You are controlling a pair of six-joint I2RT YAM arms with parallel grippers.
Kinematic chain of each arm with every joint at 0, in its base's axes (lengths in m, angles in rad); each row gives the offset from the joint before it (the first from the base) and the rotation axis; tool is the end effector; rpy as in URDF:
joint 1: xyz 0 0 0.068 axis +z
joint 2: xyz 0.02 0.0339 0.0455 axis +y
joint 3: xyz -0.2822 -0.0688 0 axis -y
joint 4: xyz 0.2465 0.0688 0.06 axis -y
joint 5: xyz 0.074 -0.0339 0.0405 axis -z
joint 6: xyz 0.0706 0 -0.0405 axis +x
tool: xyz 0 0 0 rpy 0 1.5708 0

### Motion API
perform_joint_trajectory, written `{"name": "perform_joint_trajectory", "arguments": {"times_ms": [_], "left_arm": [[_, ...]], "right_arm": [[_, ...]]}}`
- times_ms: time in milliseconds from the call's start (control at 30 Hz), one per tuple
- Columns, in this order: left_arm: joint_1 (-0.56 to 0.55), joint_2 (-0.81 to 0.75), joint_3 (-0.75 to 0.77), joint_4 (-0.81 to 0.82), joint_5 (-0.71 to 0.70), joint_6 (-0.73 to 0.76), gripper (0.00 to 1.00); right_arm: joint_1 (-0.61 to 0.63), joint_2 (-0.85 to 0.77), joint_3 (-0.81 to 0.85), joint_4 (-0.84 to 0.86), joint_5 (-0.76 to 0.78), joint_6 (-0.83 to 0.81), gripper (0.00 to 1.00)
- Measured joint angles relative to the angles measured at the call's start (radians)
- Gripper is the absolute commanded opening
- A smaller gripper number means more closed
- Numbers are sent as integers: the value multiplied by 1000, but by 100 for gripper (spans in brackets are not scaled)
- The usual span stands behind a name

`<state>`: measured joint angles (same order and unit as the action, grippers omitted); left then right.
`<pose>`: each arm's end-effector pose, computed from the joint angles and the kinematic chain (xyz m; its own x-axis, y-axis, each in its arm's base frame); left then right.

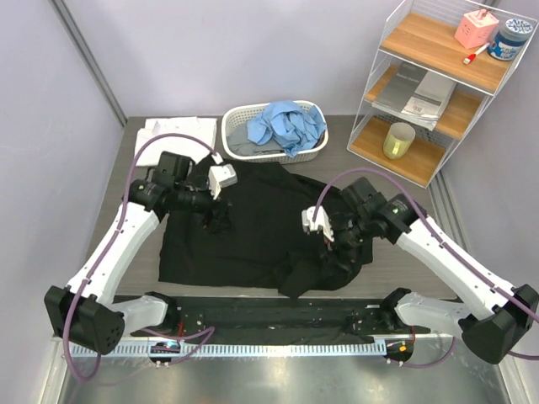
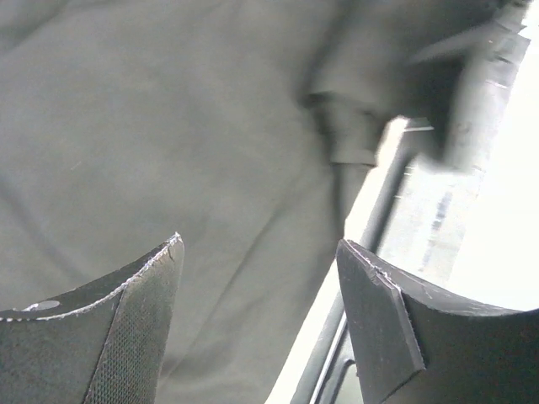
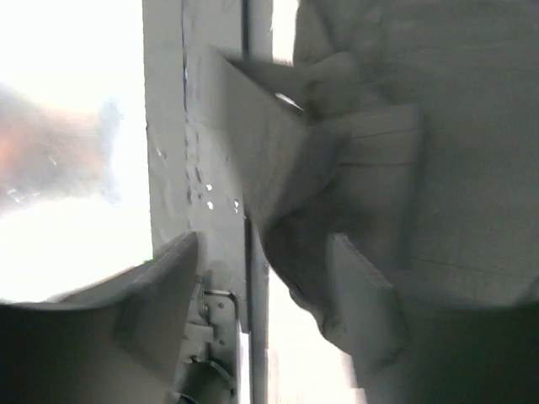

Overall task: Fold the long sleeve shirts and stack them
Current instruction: Flatten the shirt out

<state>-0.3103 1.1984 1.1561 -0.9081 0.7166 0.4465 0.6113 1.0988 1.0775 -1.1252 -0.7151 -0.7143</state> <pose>0.2145 -0.1175 0.3224 -0.4424 0.4838 -0.7551 0.8702 0.4352 -0.2310 0.1305 0.1480 0.3036 -0.1352 -0.6987 -0.7025 -0.9833 0.0075 0.1818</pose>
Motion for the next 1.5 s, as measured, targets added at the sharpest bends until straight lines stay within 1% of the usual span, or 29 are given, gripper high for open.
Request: {"name": "perform_joint_trajectory", "arguments": {"times_ms": [100,167,233,300,333,367,433,467,533,567,667,767,867,900,933,967,1000,1033,1067,1133,1167,1267,1333,1367,1400,1433,1467,1500], "left_arm": [[-69,-4,-18,4,34,15,71],[-125,8,-42,12,26,28,71],[-191,31,-72,42,14,27,72],[-248,64,-91,84,0,8,72],[-277,88,-93,110,-8,0,72],[-292,116,-93,145,-21,-14,72],[-362,175,-92,222,-44,-40,70],[-387,203,-90,254,-53,-47,69],[-451,283,-77,319,-74,-64,68],[-478,327,-62,345,-80,-72,68],[-537,447,-11,410,-88,-85,68],[-577,551,43,463,-87,-107,69],[-601,623,72,497,-87,-120,67],[-608,640,76,504,-87,-122,65],[-614,656,76,508,-88,-122,62],[-619,666,76,507,-89,-122,47],[-624,673,76,507,-92,-119,35],[-632,679,74,507,-97,-116,25],[-643,680,69,507,-106,-95,12],[-664,676,60,505,-118,-91,3],[-677,668,51,507,-127,-82,0],[-734,575,-11,495,-162,-64,0],[-800,478,-29,455,-192,-50,2],[-835,442,-29,442,-199,-47,11],[-892,391,-29,426,-217,-38,14],[-936,362,-29,415,-225,-26,16],[-995,333,-29,398,-232,-15,21],[-1046,315,-31,383,-236,-6,23]], "right_arm": [[67,-44,-42,24,64,-14,74],[73,-71,-43,47,117,-5,73],[51,-98,-43,92,184,27,72],[-26,-103,-43,130,203,61,66],[-108,-79,-43,146,192,79,64],[-204,-53,-39,158,188,95,60],[-391,51,-13,173,186,127,53],[-439,106,1,175,188,137,49],[-506,248,37,178,187,154,48],[-531,333,49,181,183,167,48],[-557,467,49,172,180,192,47],[-558,527,45,159,173,214,47],[-557,571,43,169,180,230,46],[-557,587,43,175,185,233,46],[-557,613,43,184,196,240,46],[-557,632,43,192,206,244,46],[-557,658,42,201,219,247,46],[-557,681,40,211,230,249,45],[-557,706,38,222,249,251,45],[-560,721,41,220,255,263,45],[-562,721,41,220,259,266,45],[-568,723,42,221,266,274,44],[-568,732,51,215,268,282,45],[-568,739,59,209,269,286,45],[-569,748,69,201,270,292,45],[-569,755,77,195,271,296,44],[-570,761,86,190,274,299,45],[-570,765,95,189,279,301,45]]}}
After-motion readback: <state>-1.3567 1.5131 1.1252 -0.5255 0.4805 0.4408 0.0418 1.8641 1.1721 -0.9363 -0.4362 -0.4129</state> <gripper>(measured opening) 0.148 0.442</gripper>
